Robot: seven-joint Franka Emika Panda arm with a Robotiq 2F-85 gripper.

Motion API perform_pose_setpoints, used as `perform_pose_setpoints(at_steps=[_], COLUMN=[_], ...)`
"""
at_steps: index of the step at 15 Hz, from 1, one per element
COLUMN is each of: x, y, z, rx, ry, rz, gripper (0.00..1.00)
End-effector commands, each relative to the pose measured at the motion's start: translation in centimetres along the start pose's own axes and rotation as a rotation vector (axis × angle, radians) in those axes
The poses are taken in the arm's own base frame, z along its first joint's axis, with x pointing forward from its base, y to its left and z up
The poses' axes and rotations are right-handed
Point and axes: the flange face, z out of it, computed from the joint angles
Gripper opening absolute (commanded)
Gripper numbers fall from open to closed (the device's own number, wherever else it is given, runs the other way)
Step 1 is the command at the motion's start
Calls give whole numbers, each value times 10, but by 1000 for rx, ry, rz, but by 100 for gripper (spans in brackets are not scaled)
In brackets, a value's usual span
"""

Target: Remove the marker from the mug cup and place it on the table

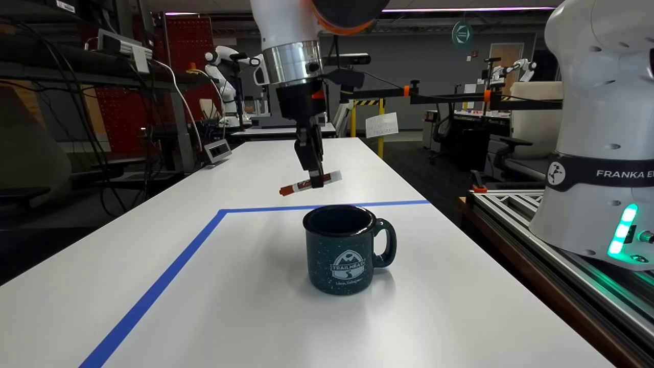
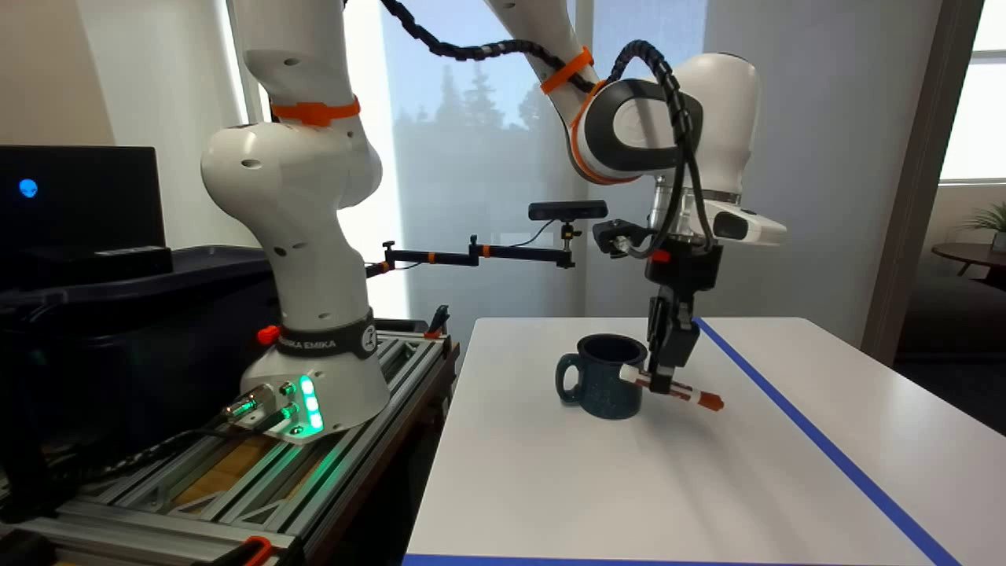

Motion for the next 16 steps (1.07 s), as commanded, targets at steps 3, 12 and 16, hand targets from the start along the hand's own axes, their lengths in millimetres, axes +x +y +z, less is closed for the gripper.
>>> perform_pose_setpoints(at_steps=[3,12,16], x=[-12,-14,-14], y=[10,-5,-5], z=[42,72,59], rx=[31,169,176], ry=[50,-53,-77], rz=[16,-122,-154], gripper=[5,45,67])
